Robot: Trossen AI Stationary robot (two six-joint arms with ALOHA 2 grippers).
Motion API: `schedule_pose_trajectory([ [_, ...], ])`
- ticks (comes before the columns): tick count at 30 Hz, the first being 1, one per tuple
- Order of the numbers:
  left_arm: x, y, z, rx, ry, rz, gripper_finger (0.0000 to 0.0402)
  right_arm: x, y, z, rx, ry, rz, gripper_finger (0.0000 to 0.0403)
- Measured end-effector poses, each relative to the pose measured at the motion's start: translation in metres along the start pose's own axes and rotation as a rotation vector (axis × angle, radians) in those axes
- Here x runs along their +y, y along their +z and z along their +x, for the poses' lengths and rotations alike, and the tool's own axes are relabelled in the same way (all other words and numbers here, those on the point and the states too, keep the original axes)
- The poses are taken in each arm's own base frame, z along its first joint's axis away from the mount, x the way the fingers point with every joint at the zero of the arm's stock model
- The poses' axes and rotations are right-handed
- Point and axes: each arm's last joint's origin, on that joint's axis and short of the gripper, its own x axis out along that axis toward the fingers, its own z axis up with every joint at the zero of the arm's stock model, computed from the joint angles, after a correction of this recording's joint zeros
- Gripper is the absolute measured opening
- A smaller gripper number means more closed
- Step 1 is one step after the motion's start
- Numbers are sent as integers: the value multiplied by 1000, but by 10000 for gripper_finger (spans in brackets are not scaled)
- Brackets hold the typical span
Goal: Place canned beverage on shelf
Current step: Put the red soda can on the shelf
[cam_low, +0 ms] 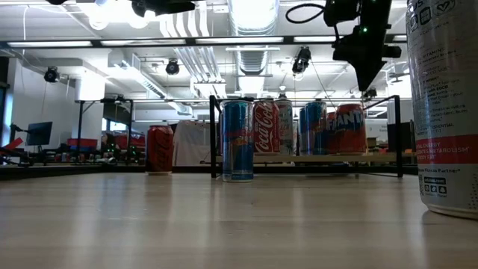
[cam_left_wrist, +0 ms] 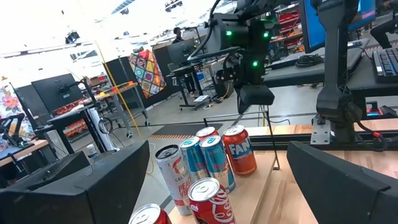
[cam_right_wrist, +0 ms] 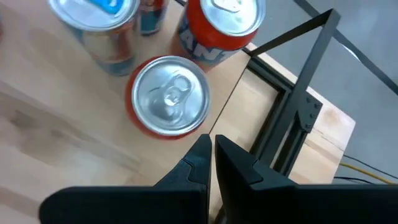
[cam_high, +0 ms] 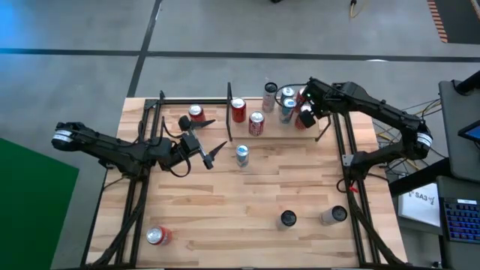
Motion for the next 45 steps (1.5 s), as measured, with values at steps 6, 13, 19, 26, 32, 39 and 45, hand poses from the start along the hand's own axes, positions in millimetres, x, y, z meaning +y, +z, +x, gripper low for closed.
schedule_pose_trajectory([
  [6, 0, 0, 0, 0, 0, 0, 366, -5, 7, 3, -39, 1, 4, 12],
  [13, 0, 0, 0, 0, 0, 0, 366, -1, 10, 8, -44, 37, -3, 12],
  [19, 0, 0, 0, 0, -1, 0, 366, 6, 15, 21, 8, 42, -28, 12],
  [26, 0, 0, 0, 1, -1, 1, 366, 12, 19, 34, 54, 29, -63, 12],
  [32, 0, 0, 0, 1, -1, 1, 366, 13, 20, 38, 63, 16, -65, 12],
  [39, 0, 0, 0, 1, -1, 5, 366, 13, 21, 38, 61, 14, -89, 12],
  [45, 0, 0, 0, 0, -1, 5, 366, 11, 21, 38, 49, -33, -103, 12],
])
